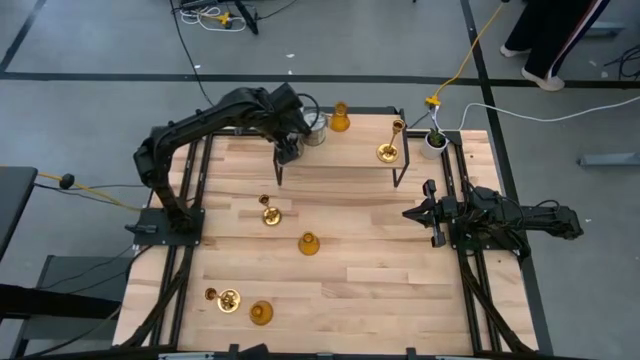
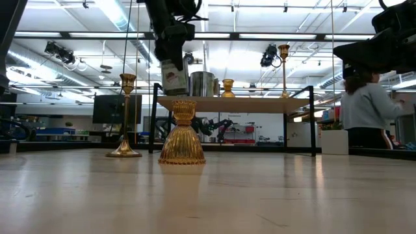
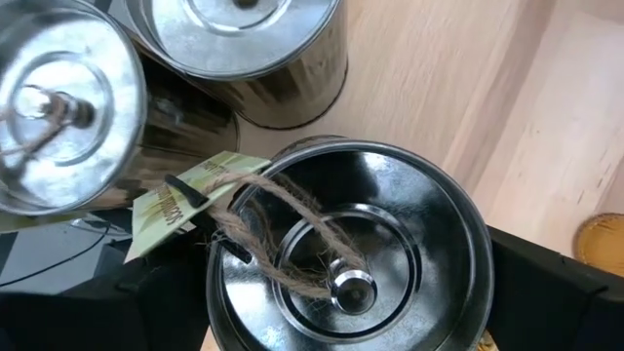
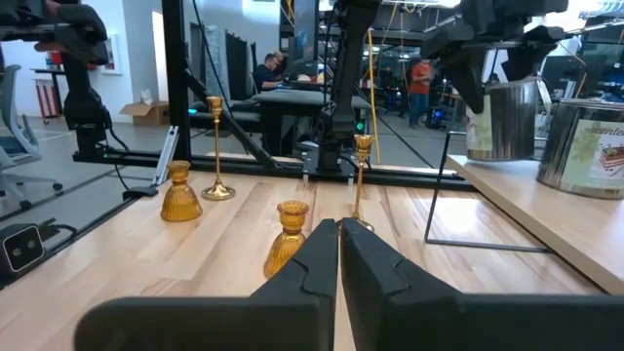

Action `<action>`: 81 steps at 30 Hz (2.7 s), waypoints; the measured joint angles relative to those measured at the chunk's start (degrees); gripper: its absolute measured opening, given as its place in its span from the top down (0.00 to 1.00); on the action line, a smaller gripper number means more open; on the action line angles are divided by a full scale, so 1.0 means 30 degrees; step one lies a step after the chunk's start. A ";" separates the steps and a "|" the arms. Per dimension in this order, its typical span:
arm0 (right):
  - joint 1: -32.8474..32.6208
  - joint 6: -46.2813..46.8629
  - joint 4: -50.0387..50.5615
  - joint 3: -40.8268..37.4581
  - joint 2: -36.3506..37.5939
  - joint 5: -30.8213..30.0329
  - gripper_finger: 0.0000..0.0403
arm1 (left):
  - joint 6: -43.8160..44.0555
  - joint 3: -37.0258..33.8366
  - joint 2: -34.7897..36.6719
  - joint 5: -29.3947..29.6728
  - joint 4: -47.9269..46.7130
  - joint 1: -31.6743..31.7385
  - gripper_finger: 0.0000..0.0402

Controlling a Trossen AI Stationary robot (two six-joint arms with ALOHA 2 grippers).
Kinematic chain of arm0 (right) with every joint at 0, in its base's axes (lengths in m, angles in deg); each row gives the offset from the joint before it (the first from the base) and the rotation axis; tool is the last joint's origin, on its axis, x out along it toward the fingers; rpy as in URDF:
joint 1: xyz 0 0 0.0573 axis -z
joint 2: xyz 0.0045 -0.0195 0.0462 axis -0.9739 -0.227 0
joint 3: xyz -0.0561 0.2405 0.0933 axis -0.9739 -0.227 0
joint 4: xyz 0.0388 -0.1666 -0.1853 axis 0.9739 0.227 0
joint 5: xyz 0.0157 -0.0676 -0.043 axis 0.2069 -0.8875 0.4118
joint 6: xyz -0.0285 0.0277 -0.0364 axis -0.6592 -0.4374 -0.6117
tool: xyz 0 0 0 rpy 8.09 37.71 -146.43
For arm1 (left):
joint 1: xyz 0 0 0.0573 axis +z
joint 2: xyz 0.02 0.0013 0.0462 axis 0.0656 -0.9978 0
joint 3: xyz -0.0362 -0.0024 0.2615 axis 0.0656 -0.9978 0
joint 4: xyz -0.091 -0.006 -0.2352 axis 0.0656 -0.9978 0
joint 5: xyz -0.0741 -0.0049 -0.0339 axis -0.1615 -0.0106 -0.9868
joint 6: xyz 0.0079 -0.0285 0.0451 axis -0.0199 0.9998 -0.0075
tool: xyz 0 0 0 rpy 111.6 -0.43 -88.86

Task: Pick & Place candle stick holders
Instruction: Put the scented candle on the shelf aligned with the other scented candles

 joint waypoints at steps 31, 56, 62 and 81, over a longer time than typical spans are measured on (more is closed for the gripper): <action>0.0000 0.0002 0.0004 0.0002 0.0000 0.0000 0.95 | 0.0033 -0.0022 -0.0308 0.0295 0.0240 0.0047 0.00; 0.0005 0.0005 0.0004 0.0000 0.0000 0.0000 0.95 | -0.0036 -0.0020 -0.0308 0.0862 0.0634 0.0047 0.00; 0.0005 0.0005 -0.0003 0.0000 0.0000 0.0000 0.95 | -0.0026 -0.0015 -0.0308 0.0837 0.0634 0.0047 0.00; 0.0001 0.0005 0.0000 0.0000 0.0000 0.0000 0.95 | 0.0121 0.0117 0.0010 0.0495 0.0226 0.0258 0.00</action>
